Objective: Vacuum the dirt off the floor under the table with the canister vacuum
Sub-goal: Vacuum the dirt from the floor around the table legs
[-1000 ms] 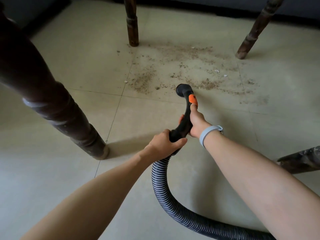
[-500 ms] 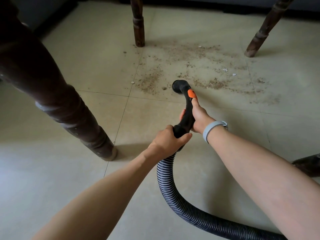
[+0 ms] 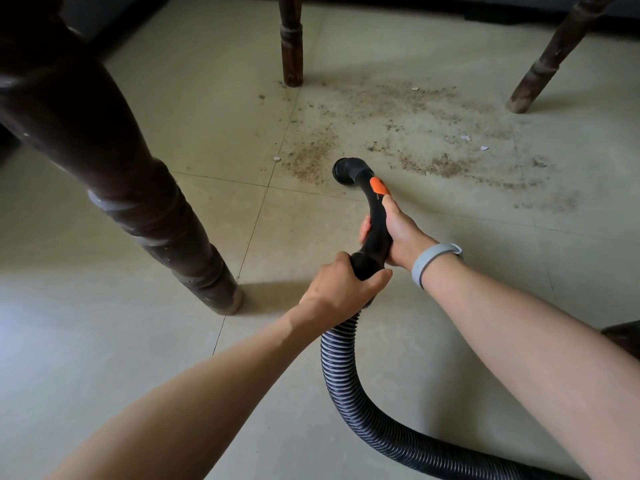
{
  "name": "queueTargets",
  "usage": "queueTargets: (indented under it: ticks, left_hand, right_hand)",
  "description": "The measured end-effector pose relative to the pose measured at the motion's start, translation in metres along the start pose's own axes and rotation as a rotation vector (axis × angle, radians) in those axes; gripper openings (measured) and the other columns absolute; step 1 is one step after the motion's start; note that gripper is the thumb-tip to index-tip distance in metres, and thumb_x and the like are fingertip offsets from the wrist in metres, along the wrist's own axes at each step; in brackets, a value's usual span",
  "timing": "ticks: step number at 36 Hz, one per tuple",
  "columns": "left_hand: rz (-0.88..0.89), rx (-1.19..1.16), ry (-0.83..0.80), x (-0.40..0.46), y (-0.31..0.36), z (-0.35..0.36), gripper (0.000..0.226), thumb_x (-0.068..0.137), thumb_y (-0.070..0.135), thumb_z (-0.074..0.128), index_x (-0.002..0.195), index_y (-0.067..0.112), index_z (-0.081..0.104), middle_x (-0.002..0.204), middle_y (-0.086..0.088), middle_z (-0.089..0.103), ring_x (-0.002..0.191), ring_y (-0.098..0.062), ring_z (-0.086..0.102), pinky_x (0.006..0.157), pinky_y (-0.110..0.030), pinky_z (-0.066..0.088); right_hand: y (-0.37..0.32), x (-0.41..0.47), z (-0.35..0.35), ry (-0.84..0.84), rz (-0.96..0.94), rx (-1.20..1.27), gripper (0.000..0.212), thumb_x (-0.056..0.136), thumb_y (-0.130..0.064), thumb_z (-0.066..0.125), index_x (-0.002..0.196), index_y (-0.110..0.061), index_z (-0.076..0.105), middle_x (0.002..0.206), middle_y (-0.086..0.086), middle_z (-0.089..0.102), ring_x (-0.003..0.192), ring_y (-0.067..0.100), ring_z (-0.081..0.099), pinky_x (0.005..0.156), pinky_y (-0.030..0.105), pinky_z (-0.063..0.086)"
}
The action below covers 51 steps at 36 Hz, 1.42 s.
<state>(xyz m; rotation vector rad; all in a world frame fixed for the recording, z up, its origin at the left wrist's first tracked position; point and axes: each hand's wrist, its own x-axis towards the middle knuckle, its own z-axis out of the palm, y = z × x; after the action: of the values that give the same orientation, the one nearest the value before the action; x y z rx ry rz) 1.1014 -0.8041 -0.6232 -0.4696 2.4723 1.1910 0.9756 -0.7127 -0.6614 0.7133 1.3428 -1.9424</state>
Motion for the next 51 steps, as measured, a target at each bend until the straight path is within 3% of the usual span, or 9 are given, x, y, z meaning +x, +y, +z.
queueTargets:
  ticks: [5, 13, 21, 26, 30, 33, 40, 45, 51]
  left_hand:
    - [-0.017, -0.033, 0.008, -0.006, -0.005, -0.001, 0.052, 0.083, 0.055, 0.060, 0.107, 0.011, 0.049, 0.080, 0.003, 0.057, 0.075, -0.017, 0.059, 0.064, -0.026, 0.046]
    - [-0.037, -0.093, -0.022, -0.023, -0.014, 0.006, 0.051, 0.081, 0.055, 0.062, 0.105, 0.013, 0.046, 0.084, 0.001, 0.062, 0.079, -0.019, 0.064, 0.069, -0.029, 0.052]
    - [-0.032, -0.137, -0.041, -0.033, -0.019, 0.015, 0.047, 0.082, 0.053, 0.062, 0.102, 0.015, 0.043, 0.074, 0.010, 0.055, 0.065, -0.004, 0.056, 0.055, -0.021, 0.044]
    - [-0.036, -0.168, 0.001, -0.021, -0.018, 0.010, 0.047, 0.082, 0.053, 0.062, 0.103, 0.015, 0.045, 0.078, 0.008, 0.056, 0.073, -0.012, 0.059, 0.066, -0.025, 0.046]
    - [-0.023, -0.186, 0.028, -0.009, -0.020, 0.002, 0.044, 0.083, 0.050, 0.063, 0.102, 0.014, 0.047, 0.071, 0.010, 0.056, 0.062, -0.001, 0.054, 0.055, -0.021, 0.043]
    - [0.006, -0.184, 0.027, -0.001, -0.021, -0.003, 0.039, 0.084, 0.047, 0.063, 0.099, 0.014, 0.050, 0.068, 0.011, 0.057, 0.059, 0.001, 0.054, 0.051, -0.016, 0.042]
    - [0.016, -0.175, 0.038, 0.023, -0.021, -0.010, 0.035, 0.084, 0.048, 0.062, 0.096, 0.017, 0.051, 0.074, 0.009, 0.055, 0.064, -0.003, 0.052, 0.052, -0.017, 0.039]
    - [-0.001, -0.186, 0.039, 0.031, -0.025, -0.012, 0.036, 0.085, 0.048, 0.061, 0.099, 0.017, 0.051, 0.076, 0.007, 0.055, 0.066, -0.005, 0.053, 0.053, -0.018, 0.039]
    - [-0.010, -0.172, 0.068, 0.036, -0.034, -0.018, 0.034, 0.085, 0.047, 0.062, 0.097, 0.016, 0.051, 0.073, 0.008, 0.055, 0.065, -0.008, 0.054, 0.054, -0.020, 0.040]
  right_hand:
    - [0.006, -0.002, 0.005, -0.026, 0.022, -0.024, 0.058, 0.073, -0.067, 0.067, 0.081, -0.015, 0.044, 0.055, 0.000, 0.045, 0.041, 0.014, 0.048, 0.043, 0.021, 0.044]
    - [0.019, -0.011, 0.003, -0.059, 0.037, -0.072, 0.060, 0.072, -0.067, 0.068, 0.089, -0.016, 0.042, 0.055, 0.000, 0.046, 0.041, 0.014, 0.047, 0.045, 0.023, 0.044]
    - [0.028, -0.016, -0.005, -0.081, 0.028, -0.135, 0.051, 0.082, -0.062, 0.059, 0.079, -0.013, 0.044, 0.061, 0.001, 0.045, 0.046, 0.014, 0.047, 0.051, 0.027, 0.043]
    - [0.020, -0.010, 0.010, -0.092, -0.004, -0.161, 0.050, 0.084, -0.061, 0.057, 0.080, -0.013, 0.045, 0.061, 0.001, 0.045, 0.045, 0.013, 0.047, 0.048, 0.025, 0.044]
    - [0.014, -0.004, 0.022, -0.072, -0.059, -0.240, 0.057, 0.085, -0.066, 0.052, 0.075, -0.010, 0.046, 0.053, 0.002, 0.046, 0.044, 0.015, 0.047, 0.054, 0.030, 0.043]
    - [0.009, 0.002, 0.028, -0.029, -0.030, -0.212, 0.061, 0.076, -0.070, 0.061, 0.083, -0.012, 0.045, 0.050, 0.000, 0.047, 0.042, 0.015, 0.049, 0.051, 0.027, 0.045]
    - [-0.006, 0.008, 0.036, 0.036, -0.033, -0.107, 0.047, 0.090, -0.057, 0.051, 0.092, -0.011, 0.046, 0.056, 0.003, 0.048, 0.043, 0.016, 0.049, 0.050, 0.028, 0.044]
    - [-0.008, 0.013, 0.046, 0.091, -0.053, -0.169, 0.052, 0.086, -0.059, 0.057, 0.101, -0.011, 0.049, 0.061, 0.005, 0.054, 0.046, 0.018, 0.054, 0.056, 0.029, 0.050]
    - [0.003, 0.015, 0.055, 0.081, -0.086, -0.209, 0.033, 0.093, -0.037, 0.058, 0.091, -0.006, 0.046, 0.069, 0.009, 0.051, 0.056, 0.020, 0.054, 0.060, 0.032, 0.051]
